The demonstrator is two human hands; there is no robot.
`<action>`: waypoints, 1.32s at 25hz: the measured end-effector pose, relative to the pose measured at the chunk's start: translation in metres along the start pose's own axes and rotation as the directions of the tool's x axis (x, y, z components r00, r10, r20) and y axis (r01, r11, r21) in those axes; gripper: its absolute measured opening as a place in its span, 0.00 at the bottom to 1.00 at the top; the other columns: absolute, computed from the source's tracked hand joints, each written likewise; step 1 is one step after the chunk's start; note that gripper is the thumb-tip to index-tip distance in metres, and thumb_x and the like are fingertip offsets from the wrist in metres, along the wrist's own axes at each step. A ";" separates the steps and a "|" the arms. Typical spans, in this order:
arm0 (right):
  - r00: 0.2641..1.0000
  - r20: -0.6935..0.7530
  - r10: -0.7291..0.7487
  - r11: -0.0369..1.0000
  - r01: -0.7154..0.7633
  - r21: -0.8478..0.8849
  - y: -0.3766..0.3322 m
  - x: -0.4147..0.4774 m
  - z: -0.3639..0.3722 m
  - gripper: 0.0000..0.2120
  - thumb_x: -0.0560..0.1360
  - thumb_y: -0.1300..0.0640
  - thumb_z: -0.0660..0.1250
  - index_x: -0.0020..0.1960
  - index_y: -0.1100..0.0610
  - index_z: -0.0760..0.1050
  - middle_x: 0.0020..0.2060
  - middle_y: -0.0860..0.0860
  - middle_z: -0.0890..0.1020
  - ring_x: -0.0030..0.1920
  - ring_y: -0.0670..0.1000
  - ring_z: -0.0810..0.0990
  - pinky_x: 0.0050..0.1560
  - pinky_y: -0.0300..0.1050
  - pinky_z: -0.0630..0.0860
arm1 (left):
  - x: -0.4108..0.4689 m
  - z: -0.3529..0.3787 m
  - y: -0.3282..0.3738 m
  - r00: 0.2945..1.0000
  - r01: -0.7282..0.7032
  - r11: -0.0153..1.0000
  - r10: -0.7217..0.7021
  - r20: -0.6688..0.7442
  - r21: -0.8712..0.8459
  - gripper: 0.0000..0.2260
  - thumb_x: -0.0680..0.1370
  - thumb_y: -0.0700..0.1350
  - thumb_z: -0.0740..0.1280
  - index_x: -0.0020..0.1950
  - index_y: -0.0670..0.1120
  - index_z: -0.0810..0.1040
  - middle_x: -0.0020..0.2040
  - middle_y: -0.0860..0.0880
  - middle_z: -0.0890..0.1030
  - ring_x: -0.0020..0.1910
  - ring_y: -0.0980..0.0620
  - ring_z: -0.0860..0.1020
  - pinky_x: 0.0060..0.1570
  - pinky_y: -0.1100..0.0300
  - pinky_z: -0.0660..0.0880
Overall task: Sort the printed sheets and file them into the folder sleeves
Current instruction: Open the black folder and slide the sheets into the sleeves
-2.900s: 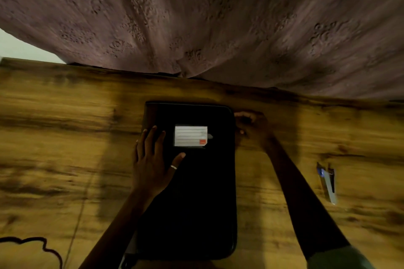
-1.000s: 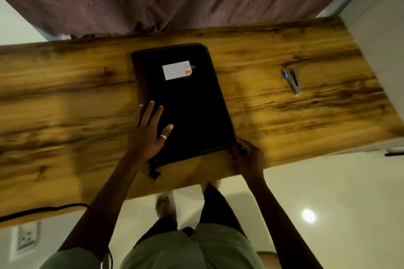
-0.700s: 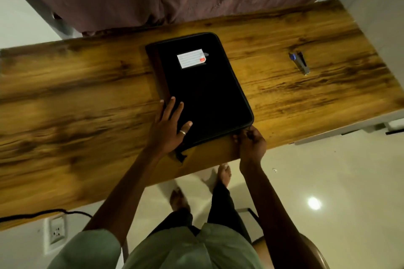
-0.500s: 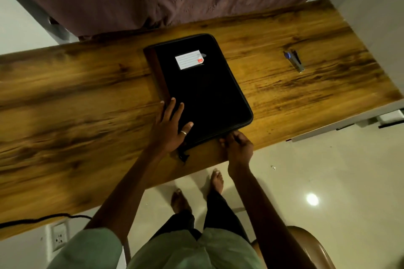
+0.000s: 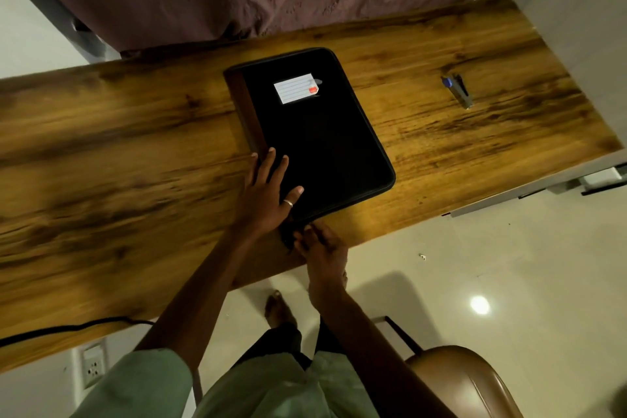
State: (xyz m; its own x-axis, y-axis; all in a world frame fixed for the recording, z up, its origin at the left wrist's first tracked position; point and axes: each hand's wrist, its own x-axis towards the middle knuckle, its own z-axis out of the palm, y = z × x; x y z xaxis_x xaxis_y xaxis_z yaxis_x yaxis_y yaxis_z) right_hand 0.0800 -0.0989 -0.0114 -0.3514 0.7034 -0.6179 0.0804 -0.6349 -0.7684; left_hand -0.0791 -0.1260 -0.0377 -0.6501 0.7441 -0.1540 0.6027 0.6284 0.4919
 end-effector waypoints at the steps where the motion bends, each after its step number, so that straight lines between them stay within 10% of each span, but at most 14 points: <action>1: 1.000 0.017 0.019 0.999 -0.018 -0.026 0.002 -0.003 0.002 0.08 0.79 0.62 0.66 0.57 0.57 0.80 0.49 0.52 0.86 0.49 0.51 0.85 0.52 0.46 0.82 | 0.000 0.000 0.000 1.000 0.002 1.000 -0.002 0.003 -0.002 0.33 0.81 0.63 0.58 0.82 0.53 0.52 0.83 0.51 0.46 0.80 0.44 0.39 0.76 0.41 0.53; 14: 0.994 0.067 0.082 0.922 -0.050 -0.383 -0.003 -0.005 0.013 0.08 0.79 0.64 0.64 0.47 0.56 0.81 0.42 0.52 0.85 0.46 0.50 0.84 0.51 0.48 0.82 | -0.004 0.005 0.002 1.000 0.013 1.000 -0.013 -0.023 -0.011 0.34 0.79 0.66 0.54 0.82 0.54 0.50 0.82 0.52 0.43 0.80 0.44 0.38 0.76 0.40 0.55; 20: 0.955 0.136 0.263 0.707 -0.095 -0.701 -0.043 0.040 -0.001 0.08 0.78 0.51 0.67 0.44 0.54 0.80 0.42 0.56 0.85 0.43 0.53 0.85 0.52 0.56 0.82 | -0.010 0.011 0.012 0.990 0.093 0.989 -0.103 -0.093 -0.111 0.33 0.79 0.67 0.55 0.80 0.53 0.58 0.82 0.49 0.47 0.79 0.39 0.54 0.70 0.40 0.67; 26: 0.921 0.251 -0.299 0.110 0.295 -0.949 -0.138 0.092 -0.035 0.17 0.80 0.46 0.61 0.51 0.57 0.81 0.46 0.58 0.83 0.49 0.60 0.81 0.40 0.43 0.66 | -0.008 0.007 0.045 0.915 0.316 0.892 -0.377 -0.144 -0.323 0.33 0.79 0.55 0.67 0.80 0.50 0.58 0.80 0.41 0.53 0.78 0.39 0.55 0.72 0.42 0.64; 33: 0.874 0.396 -0.281 0.078 0.432 -0.899 -0.168 0.177 -0.015 0.30 0.78 0.43 0.65 0.70 0.62 0.66 0.63 0.65 0.72 0.64 0.66 0.70 0.63 0.57 0.68 | 0.031 0.004 0.054 0.741 0.536 0.720 -0.651 -0.163 -0.442 0.40 0.76 0.61 0.70 0.79 0.43 0.57 0.74 0.38 0.63 0.72 0.35 0.63 0.69 0.42 0.66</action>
State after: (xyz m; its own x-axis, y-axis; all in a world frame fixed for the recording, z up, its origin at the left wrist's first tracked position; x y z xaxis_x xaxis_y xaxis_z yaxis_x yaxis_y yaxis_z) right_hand 0.0179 0.1370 0.0054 -0.6990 0.6668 -0.2584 0.6927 0.5415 -0.4765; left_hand -0.0650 -0.0685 -0.0194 -0.9498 0.1050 -0.2947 -0.1188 0.7506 0.6500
